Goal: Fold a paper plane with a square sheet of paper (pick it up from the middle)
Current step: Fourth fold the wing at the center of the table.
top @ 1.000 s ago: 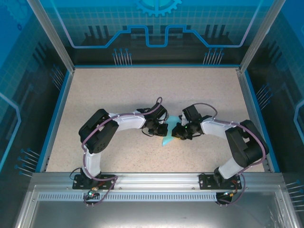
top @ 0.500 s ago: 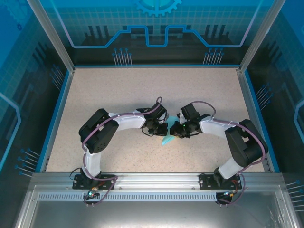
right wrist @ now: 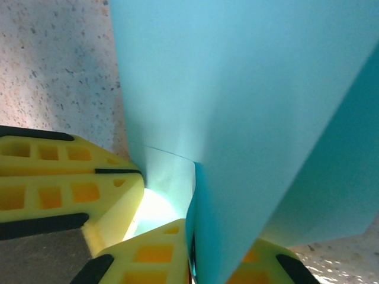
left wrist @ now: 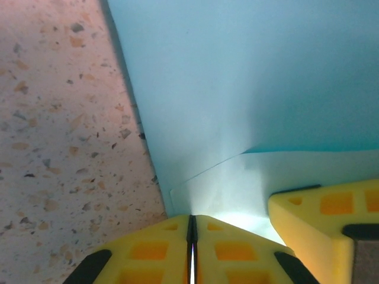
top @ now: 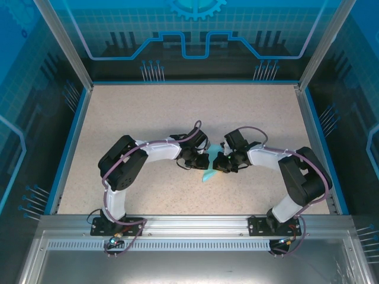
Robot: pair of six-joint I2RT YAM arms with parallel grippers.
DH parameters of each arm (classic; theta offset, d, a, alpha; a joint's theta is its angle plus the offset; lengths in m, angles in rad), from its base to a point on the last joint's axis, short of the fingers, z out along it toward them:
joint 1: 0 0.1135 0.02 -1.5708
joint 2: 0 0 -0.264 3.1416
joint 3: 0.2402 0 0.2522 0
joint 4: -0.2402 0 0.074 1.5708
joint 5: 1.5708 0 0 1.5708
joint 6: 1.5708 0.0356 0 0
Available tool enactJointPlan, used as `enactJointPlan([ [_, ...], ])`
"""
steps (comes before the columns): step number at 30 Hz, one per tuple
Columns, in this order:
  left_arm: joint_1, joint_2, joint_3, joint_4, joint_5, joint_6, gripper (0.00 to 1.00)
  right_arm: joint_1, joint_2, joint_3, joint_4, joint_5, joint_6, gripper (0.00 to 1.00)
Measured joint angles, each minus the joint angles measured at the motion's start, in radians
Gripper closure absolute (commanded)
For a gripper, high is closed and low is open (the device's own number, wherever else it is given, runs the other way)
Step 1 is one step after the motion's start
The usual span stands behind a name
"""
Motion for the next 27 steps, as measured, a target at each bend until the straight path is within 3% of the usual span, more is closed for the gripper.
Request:
enactJointPlan([
  [8, 0.000, -0.092, 0.011, -0.026, 0.015, -0.028, 0.86, 0.000, 0.002, -0.001, 0.000, 0.002, -0.008, 0.90],
  [14, -0.004, -0.168, -0.081, 0.026, 0.049, -0.116, 0.86, 0.000, 0.002, -0.006, 0.001, 0.002, -0.007, 0.89],
  [27, -0.036, -0.141, -0.164, 0.127, 0.056, -0.190, 0.88, 0.000, 0.002, -0.006, 0.001, 0.002, -0.007, 0.89],
])
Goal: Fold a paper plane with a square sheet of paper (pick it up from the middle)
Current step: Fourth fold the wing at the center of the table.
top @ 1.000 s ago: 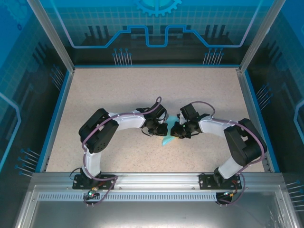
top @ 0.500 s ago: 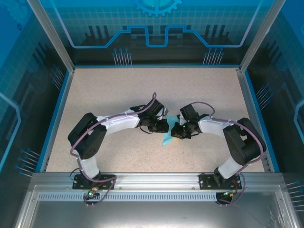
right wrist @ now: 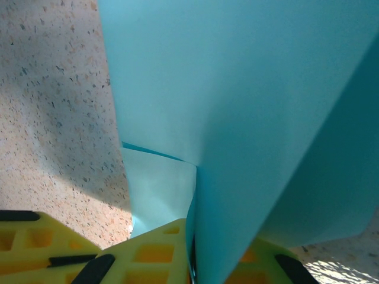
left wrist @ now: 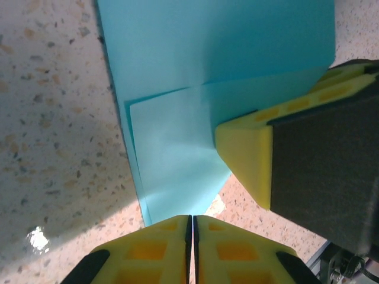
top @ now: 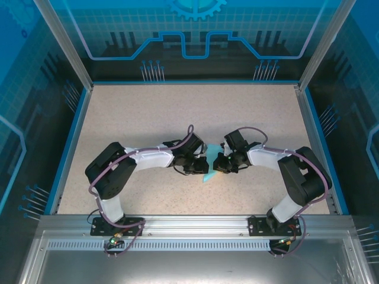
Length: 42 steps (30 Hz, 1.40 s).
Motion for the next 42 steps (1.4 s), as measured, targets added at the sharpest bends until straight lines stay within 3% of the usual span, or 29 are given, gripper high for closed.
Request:
enactJointPlan([
  [12, -0.010, 0.059, -0.001, 0.013, -0.001, -0.002, 0.89, 0.000, 0.000, 0.000, 0.000, 0.000, 0.000, 0.89],
  [22, -0.018, 0.077, 0.025, -0.013, -0.013, 0.023, 0.89, 0.000, -0.025, -0.006, -0.001, -0.015, 0.002, 0.83],
  [36, -0.018, 0.086, 0.035, -0.011, -0.013, 0.034, 0.90, 0.000, -0.061, -0.014, 0.006, -0.061, 0.016, 0.83],
  [42, -0.007, 0.084, 0.020, 0.021, 0.005, 0.032, 0.90, -0.002, -0.071, -0.014, 0.004, -0.061, 0.015, 0.89],
])
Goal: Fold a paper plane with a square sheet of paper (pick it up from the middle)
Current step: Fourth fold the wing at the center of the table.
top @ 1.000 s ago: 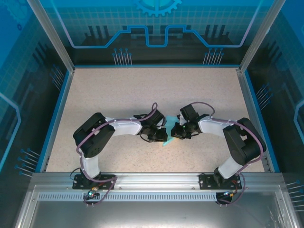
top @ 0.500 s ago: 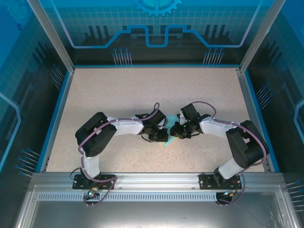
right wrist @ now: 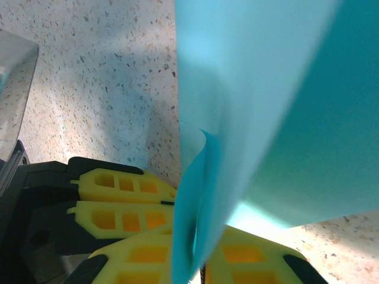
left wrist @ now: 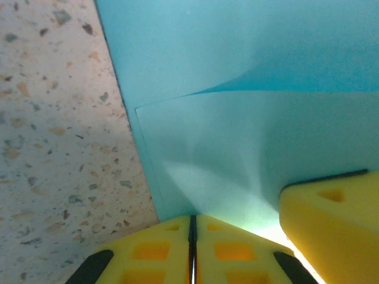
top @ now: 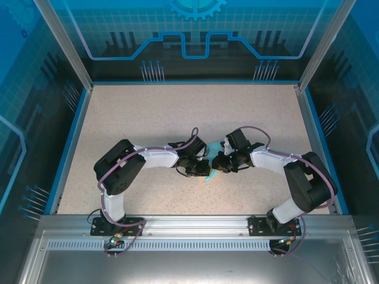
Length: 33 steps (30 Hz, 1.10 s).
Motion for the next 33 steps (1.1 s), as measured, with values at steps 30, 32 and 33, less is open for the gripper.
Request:
enactJointPlan([
  [30, 0.050, 0.027, 0.061, -0.034, 0.000, 0.020, 0.90, 0.000, 0.044, 0.009, -0.050, 0.034, -0.030, 0.95],
  [32, 0.050, 0.037, 0.065, -0.035, -0.002, 0.027, 0.90, 0.000, 0.044, 0.009, -0.050, 0.034, -0.030, 0.94],
  [33, 0.050, 0.040, 0.068, -0.035, -0.002, 0.029, 0.90, 0.000, 0.044, 0.009, -0.050, 0.034, -0.030, 0.93],
])
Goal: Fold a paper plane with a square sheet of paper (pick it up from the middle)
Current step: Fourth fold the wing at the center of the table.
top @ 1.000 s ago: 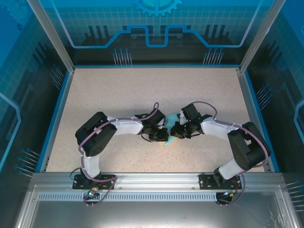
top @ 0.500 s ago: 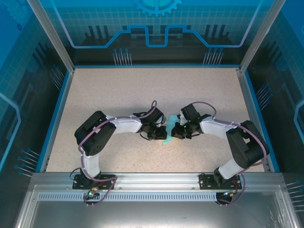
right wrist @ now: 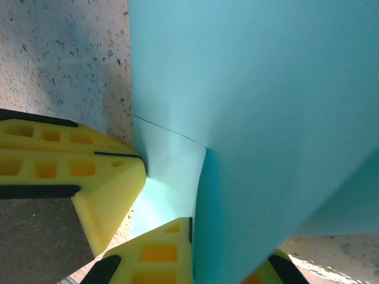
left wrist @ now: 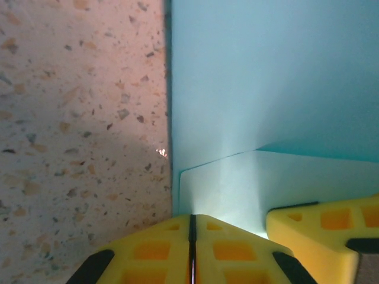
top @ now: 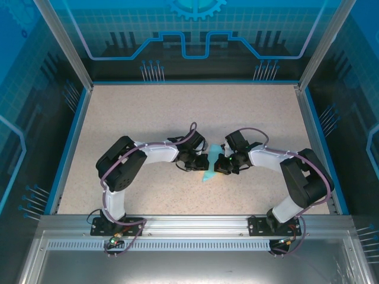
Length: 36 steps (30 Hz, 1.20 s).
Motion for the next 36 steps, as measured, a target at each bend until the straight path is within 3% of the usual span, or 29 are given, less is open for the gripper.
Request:
enactJointPlan([
  [13, 0.000, 0.017, 0.026, -0.021, 0.000, 0.021, 0.90, -0.002, -0.008, 0.002, 0.000, -0.010, 0.004, 0.82],
  [36, 0.000, 0.022, 0.033, -0.024, 0.000, 0.032, 0.91, -0.013, -0.055, 0.057, -0.047, -0.011, 0.000, 0.85],
])
